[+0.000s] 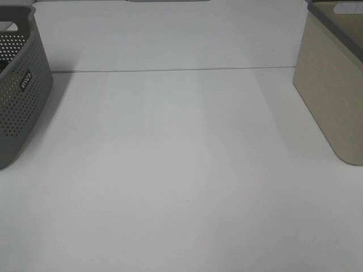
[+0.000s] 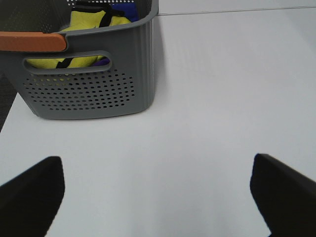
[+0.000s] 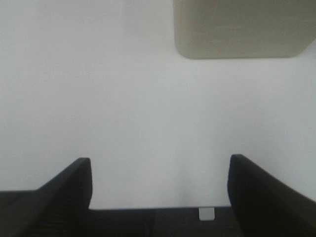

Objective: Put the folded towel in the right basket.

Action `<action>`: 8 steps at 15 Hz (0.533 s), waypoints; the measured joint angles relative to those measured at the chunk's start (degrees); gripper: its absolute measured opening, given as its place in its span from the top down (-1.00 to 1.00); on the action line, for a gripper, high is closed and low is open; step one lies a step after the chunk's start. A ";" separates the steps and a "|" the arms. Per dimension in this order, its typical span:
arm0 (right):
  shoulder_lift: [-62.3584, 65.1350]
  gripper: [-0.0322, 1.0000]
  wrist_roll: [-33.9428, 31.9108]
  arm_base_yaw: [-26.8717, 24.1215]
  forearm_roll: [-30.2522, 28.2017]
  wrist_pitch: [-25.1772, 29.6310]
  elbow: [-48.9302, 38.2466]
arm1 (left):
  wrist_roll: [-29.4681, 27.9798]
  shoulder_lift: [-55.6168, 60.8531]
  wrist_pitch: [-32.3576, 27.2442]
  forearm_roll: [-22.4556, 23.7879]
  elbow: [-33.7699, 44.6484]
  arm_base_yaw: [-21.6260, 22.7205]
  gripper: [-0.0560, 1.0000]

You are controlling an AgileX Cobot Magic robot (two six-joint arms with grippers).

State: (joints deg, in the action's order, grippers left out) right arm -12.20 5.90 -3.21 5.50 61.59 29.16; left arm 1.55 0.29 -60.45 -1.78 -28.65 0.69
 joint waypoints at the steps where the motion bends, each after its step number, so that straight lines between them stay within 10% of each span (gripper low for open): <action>1: 1.49 -0.46 0.00 0.00 0.00 -0.11 0.00 | 0.00 0.00 0.00 0.00 0.00 0.00 -0.94; 8: 7.96 -0.46 0.00 0.00 -0.11 -0.23 -0.06 | 0.00 0.00 0.00 0.00 0.00 0.00 -0.94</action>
State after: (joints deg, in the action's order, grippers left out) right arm -4.24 5.90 -3.21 5.39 61.36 29.11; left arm 1.55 0.29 -60.45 -1.78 -28.65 0.69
